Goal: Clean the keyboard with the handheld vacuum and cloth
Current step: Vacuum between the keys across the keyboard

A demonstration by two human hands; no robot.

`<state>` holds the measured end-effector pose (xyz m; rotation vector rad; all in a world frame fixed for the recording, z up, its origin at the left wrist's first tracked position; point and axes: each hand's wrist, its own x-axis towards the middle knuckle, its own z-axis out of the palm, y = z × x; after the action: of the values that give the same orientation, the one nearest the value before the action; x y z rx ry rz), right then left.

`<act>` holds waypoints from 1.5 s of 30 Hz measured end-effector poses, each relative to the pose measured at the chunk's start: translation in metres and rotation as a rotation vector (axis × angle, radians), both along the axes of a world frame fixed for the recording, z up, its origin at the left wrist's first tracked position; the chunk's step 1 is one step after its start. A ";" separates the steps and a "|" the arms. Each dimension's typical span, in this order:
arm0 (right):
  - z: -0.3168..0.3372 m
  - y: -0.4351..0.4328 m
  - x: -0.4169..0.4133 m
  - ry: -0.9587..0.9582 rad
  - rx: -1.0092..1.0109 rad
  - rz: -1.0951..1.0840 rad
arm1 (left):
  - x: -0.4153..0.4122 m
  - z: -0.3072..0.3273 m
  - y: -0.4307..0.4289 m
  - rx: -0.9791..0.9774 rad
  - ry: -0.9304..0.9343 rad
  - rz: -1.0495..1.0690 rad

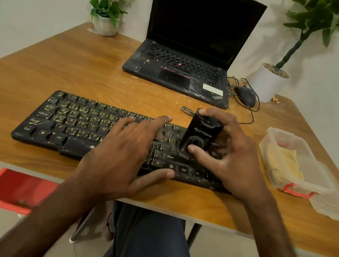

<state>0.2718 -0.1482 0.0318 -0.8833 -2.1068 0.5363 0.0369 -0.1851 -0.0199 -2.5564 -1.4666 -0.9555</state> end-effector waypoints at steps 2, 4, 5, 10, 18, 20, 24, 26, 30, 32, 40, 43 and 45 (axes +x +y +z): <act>0.000 0.008 -0.004 0.004 0.041 -0.062 | 0.000 0.001 0.000 0.001 0.006 0.008; 0.001 0.004 -0.005 0.010 0.009 -0.018 | 0.000 0.000 0.000 0.004 0.000 0.016; 0.002 -0.001 -0.004 -0.002 -0.009 0.031 | 0.000 -0.001 0.000 0.006 -0.004 0.021; 0.005 -0.005 -0.001 -0.003 -0.059 0.113 | 0.001 0.000 0.001 -0.012 -0.040 0.079; 0.007 0.060 -0.017 -0.098 0.083 -0.111 | 0.001 0.000 0.001 0.007 -0.042 0.076; 0.006 0.059 -0.017 0.001 -0.009 -0.030 | 0.001 0.000 0.002 0.014 -0.047 0.083; 0.004 0.056 -0.020 -0.095 0.031 0.014 | 0.001 0.001 0.001 0.021 -0.059 0.067; 0.006 0.063 -0.021 -0.276 0.180 -0.088 | 0.001 0.001 0.001 0.017 -0.064 0.054; 0.011 0.059 -0.022 -0.136 0.087 -0.010 | 0.001 0.000 0.000 0.012 -0.049 0.062; 0.012 0.053 -0.021 -0.149 0.048 0.076 | 0.001 0.000 0.001 0.018 -0.050 0.066; 0.015 0.054 -0.026 -0.408 0.202 0.012 | 0.001 0.000 0.002 0.019 -0.048 0.057; 0.020 0.046 -0.026 -0.405 0.177 0.080 | 0.001 0.000 0.003 0.035 -0.051 0.063; 0.019 0.048 -0.028 -0.401 0.190 0.070 | 0.001 0.000 0.003 0.032 -0.050 0.057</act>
<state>0.2435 -0.1001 0.0503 -0.8634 -2.5095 0.1971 0.0376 -0.1823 -0.0201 -2.4718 -1.5145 -1.0332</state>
